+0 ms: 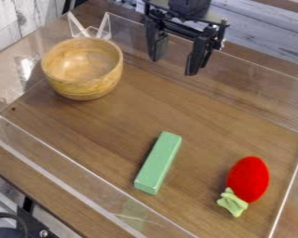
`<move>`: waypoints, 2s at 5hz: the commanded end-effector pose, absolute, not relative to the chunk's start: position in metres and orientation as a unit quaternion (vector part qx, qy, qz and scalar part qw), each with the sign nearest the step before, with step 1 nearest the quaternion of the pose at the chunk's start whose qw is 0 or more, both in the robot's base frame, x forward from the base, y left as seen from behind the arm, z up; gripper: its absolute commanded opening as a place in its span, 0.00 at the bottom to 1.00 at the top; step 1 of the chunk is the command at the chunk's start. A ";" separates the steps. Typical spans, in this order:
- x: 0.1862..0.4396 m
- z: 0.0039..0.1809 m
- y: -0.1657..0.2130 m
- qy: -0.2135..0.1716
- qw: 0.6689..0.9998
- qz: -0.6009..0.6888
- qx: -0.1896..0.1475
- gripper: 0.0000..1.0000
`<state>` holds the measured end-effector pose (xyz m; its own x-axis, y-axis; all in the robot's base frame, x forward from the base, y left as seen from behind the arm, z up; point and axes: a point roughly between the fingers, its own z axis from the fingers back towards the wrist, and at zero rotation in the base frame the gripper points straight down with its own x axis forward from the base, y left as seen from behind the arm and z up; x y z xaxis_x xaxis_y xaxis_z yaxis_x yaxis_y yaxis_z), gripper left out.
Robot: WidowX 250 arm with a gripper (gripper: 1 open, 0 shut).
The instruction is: Put the green block in the brown bowl
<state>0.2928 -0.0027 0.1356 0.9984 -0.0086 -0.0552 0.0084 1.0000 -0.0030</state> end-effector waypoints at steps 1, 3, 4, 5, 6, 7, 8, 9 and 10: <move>0.278 0.123 -0.007 0.038 0.999 0.024 -0.007 1.00; 0.227 0.101 -0.027 0.030 0.990 0.137 -0.027 1.00; 0.207 0.101 -0.030 0.016 0.976 0.215 -0.032 1.00; 0.198 0.086 -0.032 -0.004 0.976 0.213 -0.043 1.00; 0.199 0.069 -0.037 -0.033 0.979 0.195 -0.054 1.00; 0.211 0.066 -0.043 -0.067 0.983 0.163 -0.050 1.00; 0.218 0.069 -0.047 -0.099 0.985 0.135 -0.040 1.00; 0.220 0.068 -0.050 -0.109 0.988 0.102 -0.034 1.00; 0.221 0.066 -0.050 -0.109 0.991 0.078 -0.030 1.00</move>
<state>0.2166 -0.0494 0.0608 0.9671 0.1708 0.1886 -0.1594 0.9844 -0.0741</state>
